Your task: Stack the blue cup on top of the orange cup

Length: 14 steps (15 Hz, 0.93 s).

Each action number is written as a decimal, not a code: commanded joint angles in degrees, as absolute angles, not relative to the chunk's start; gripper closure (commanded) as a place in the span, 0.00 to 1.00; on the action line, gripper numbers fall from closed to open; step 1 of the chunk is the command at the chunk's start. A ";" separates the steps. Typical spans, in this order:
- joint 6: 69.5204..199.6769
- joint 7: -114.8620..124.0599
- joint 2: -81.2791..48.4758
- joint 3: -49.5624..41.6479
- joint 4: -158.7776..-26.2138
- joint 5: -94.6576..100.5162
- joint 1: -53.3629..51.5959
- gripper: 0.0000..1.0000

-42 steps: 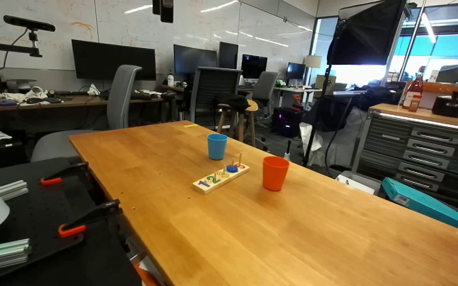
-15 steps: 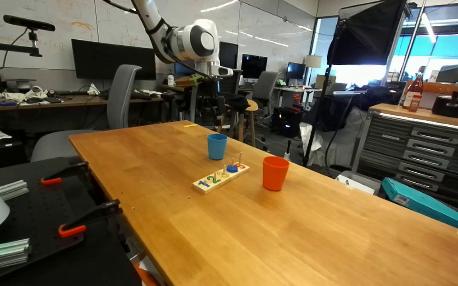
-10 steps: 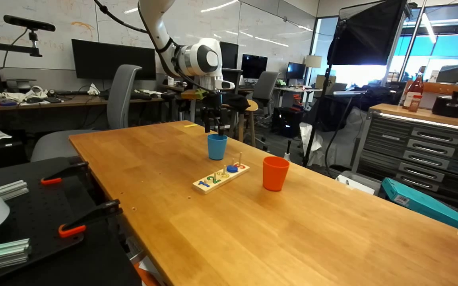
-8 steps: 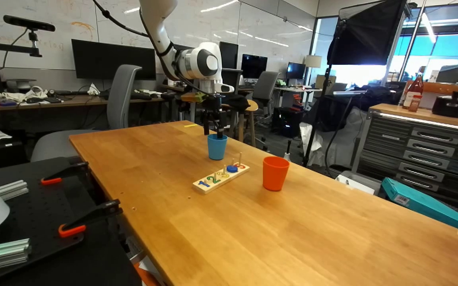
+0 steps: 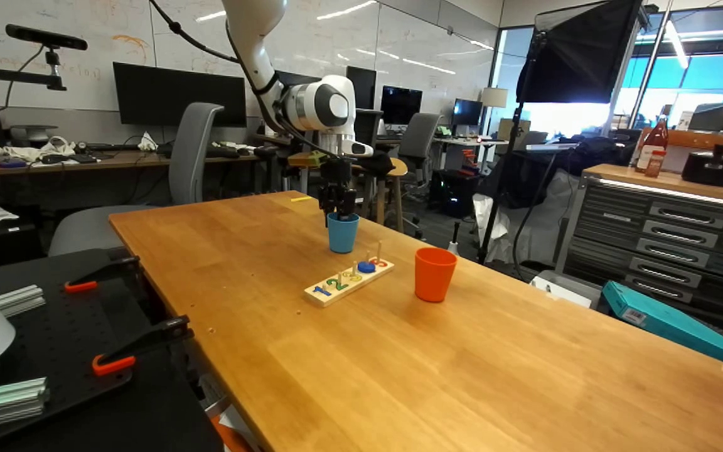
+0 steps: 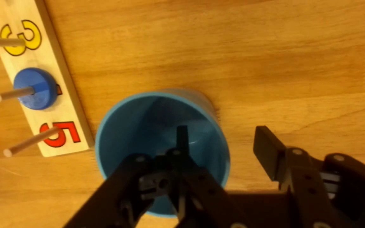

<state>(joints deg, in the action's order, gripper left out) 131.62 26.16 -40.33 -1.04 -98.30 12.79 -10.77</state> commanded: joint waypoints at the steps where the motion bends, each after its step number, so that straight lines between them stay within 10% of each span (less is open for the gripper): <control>1: 129.52 25.31 -39.24 -2.75 -98.12 10.51 -10.60 0.73; 5: 128.50 25.13 -38.86 -3.69 -97.20 10.11 -9.57 1.00; 14: 126.75 26.76 -30.45 -6.75 -93.69 13.01 -9.26 0.98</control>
<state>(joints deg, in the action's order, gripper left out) 129.14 26.10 -34.01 -4.65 -94.47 11.97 -9.01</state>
